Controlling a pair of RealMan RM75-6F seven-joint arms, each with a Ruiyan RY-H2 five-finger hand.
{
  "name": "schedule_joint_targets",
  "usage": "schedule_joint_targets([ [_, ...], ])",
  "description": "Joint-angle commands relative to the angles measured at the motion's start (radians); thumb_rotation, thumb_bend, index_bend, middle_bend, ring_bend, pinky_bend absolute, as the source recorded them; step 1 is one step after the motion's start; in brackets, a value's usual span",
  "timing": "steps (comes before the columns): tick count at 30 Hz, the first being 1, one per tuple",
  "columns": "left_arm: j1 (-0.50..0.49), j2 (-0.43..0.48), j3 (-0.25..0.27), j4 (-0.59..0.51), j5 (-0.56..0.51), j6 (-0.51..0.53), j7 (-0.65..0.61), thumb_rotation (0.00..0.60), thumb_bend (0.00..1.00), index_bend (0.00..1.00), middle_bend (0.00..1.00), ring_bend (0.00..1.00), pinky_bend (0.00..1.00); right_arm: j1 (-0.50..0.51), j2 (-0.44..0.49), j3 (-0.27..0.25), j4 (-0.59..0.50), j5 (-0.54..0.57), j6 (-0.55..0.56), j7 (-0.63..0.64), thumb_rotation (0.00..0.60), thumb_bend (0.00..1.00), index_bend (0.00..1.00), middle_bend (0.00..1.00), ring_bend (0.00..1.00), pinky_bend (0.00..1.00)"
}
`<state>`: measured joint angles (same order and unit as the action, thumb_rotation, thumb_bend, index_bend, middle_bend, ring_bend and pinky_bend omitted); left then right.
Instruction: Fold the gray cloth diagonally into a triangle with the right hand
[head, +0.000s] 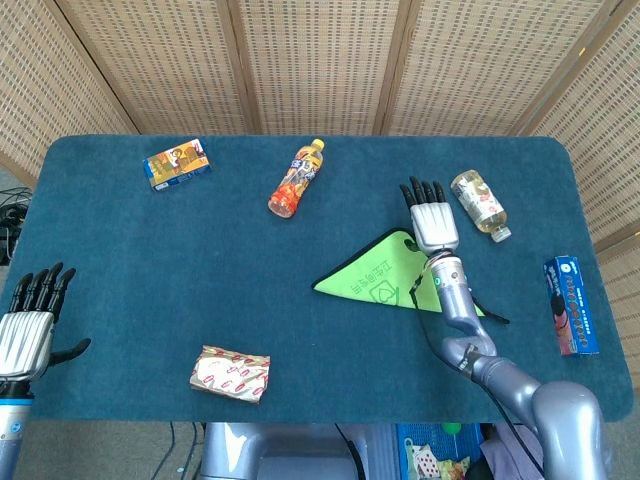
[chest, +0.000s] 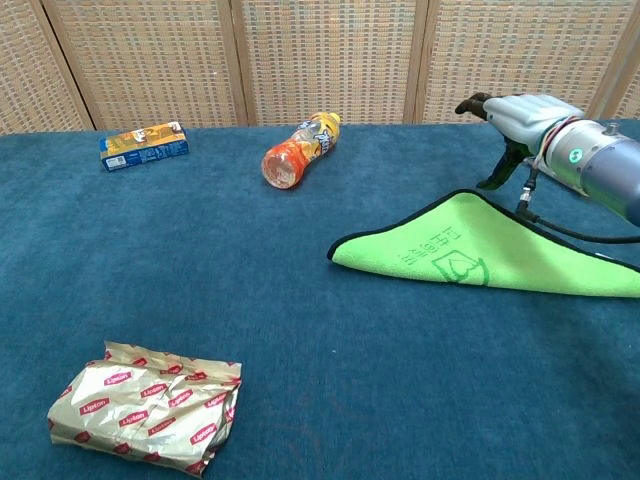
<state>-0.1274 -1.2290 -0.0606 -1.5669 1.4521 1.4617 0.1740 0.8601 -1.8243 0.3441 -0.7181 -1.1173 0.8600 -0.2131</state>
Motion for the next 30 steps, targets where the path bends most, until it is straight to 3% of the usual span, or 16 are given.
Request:
schedule_joint_targets([
  [1, 0.0, 0.001, 0.001, -0.001, 0.003, 0.001, -0.002, 0.6, 0.1, 0.0, 0.0, 0.0, 0.0, -0.069, 0.094, -0.028, -0.14, -0.017, 0.065, -0.038, 0.6, 0.23, 0.04, 0.0, 0.0, 0.0],
  [7, 0.003, 0.006, 0.004, -0.006, 0.015, 0.011, -0.011, 0.6, 0.1, 0.0, 0.0, 0.0, 0.0, -0.194, 0.249, -0.077, -0.392, -0.044, 0.185, -0.074, 0.6, 0.2, 0.04, 0.0, 0.0, 0.0],
  [9, 0.005, 0.009, 0.008, -0.009, 0.022, 0.014, -0.016, 0.6, 0.1, 0.0, 0.0, 0.0, 0.0, -0.268, 0.332, -0.114, -0.528, -0.074, 0.266, -0.088, 0.6, 0.18, 0.04, 0.0, 0.0, 0.0],
  [14, 0.008, 0.012, 0.014, -0.013, 0.032, 0.018, -0.02, 0.6, 0.1, 0.0, 0.0, 0.0, 0.0, -0.394, 0.451, -0.183, -0.707, -0.126, 0.403, -0.093, 0.6, 0.07, 0.04, 0.0, 0.0, 0.0],
  [21, 0.016, 0.013, 0.016, -0.023, 0.035, 0.031, -0.015, 0.6, 0.1, 0.0, 0.0, 0.0, 0.0, -0.539, 0.533, -0.266, -0.795, -0.197, 0.563, -0.069, 0.6, 0.0, 0.04, 0.0, 0.0, 0.0],
  [30, 0.025, 0.015, 0.023, -0.03, 0.053, 0.05, -0.007, 0.6, 0.1, 0.0, 0.0, 0.0, 0.0, -0.678, 0.579, -0.345, -0.784, -0.255, 0.678, 0.014, 0.6, 0.0, 0.04, 0.0, 0.0, 0.0],
])
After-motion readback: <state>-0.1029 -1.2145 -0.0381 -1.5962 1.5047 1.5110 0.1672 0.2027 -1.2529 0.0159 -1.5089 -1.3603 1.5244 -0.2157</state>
